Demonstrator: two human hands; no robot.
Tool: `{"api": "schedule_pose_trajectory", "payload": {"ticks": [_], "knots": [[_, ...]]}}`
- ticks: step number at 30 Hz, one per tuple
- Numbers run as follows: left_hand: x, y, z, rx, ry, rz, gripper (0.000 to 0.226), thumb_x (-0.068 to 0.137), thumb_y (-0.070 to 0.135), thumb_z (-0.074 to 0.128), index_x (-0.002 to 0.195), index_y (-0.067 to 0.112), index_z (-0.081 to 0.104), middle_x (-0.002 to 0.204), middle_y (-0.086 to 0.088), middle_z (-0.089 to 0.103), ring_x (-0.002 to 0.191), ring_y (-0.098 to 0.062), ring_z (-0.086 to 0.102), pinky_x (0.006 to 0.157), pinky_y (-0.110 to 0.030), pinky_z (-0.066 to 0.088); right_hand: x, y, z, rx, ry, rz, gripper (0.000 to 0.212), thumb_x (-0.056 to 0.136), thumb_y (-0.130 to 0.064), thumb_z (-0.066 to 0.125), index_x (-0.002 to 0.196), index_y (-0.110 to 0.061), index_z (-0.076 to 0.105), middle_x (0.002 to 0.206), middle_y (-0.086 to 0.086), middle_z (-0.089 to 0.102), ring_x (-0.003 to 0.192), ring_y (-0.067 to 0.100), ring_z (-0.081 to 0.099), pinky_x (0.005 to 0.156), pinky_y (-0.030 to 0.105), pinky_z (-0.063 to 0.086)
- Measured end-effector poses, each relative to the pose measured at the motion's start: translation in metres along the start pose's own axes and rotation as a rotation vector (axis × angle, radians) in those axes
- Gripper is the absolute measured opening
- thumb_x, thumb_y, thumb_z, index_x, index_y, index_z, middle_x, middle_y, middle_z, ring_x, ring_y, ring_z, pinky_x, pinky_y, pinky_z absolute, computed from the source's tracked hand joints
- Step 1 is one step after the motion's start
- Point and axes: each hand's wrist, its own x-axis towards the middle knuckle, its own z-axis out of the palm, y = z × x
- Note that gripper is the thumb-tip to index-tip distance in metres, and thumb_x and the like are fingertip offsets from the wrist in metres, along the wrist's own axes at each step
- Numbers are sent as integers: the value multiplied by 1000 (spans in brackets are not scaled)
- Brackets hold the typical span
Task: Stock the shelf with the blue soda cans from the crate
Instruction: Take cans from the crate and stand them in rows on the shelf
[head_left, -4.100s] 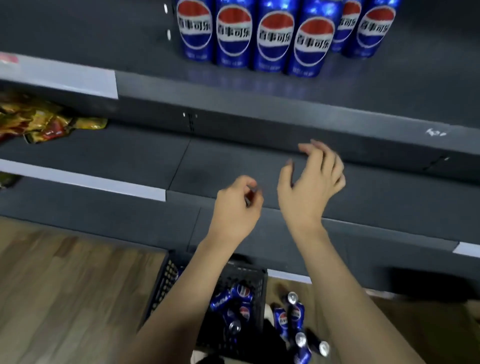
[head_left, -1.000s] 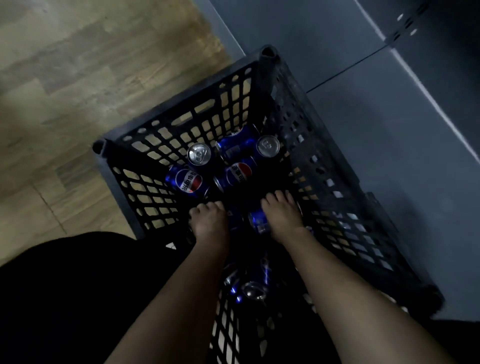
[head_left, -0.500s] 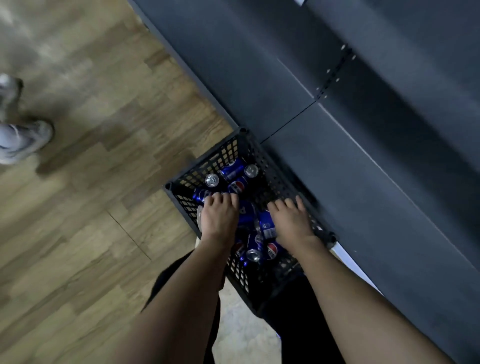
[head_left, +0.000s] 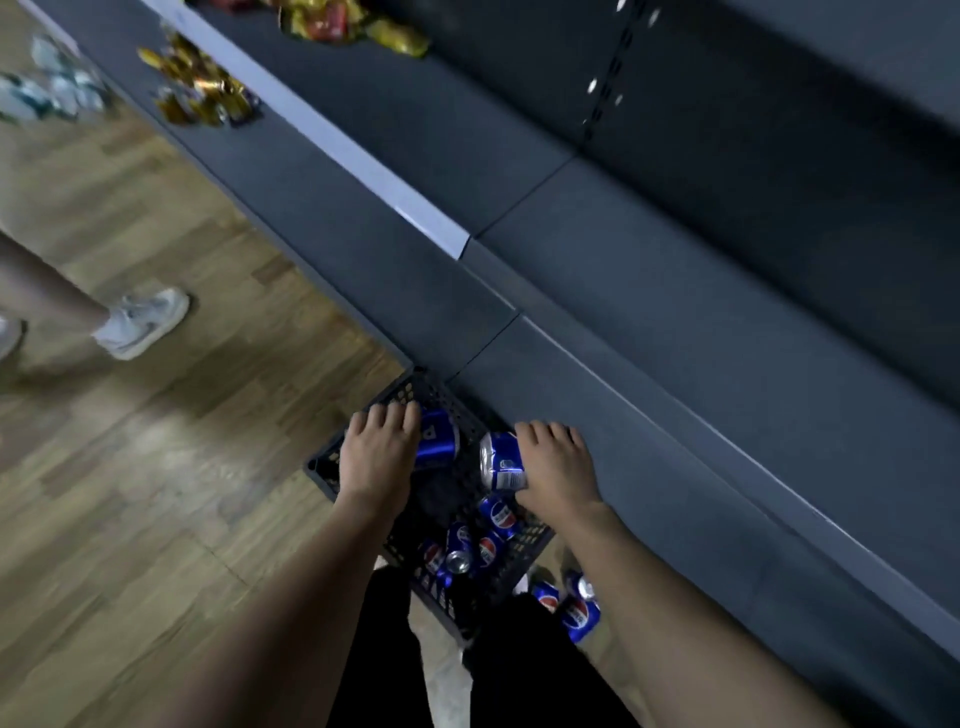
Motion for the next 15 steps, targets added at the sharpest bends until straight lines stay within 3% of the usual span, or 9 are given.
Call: {"api": "schedule_pose_trajectory", "payload": {"ticks": [5,9,12,15], "knots": [[17,-18,-50,-14,186,157,90,27,25,91,110,1,65,88,-12,65,76,-32,62,68,-35,51,-23,-6,-39,41,180,197,69,49,-27,84,111,-11,58,105,7,64,98,30,61,89,41,46],[38,-25,-90,-59,328,291,75,33,18,88,103,4,64,84,-10,62,74,-31,60,70,-36,51,-31,-5,-80,64,219,278,68,73,-30,70,133,-16,41,130,3,50,121,25,45,104,35,29],[54,-24,-130,-69,441,398,73,25,20,86,94,7,65,79,-8,62,68,-30,60,67,-34,52,-38,-4,-112,73,366,364,62,73,-25,68,129,-16,45,126,4,53,117,26,47,102,34,30],[62,-21,-162,-80,511,507,78,23,22,88,97,6,65,82,-9,64,71,-30,62,71,-34,53,-50,-2,-137,67,521,431,62,65,-22,74,122,-13,54,114,6,61,107,29,55,97,37,38]]}}
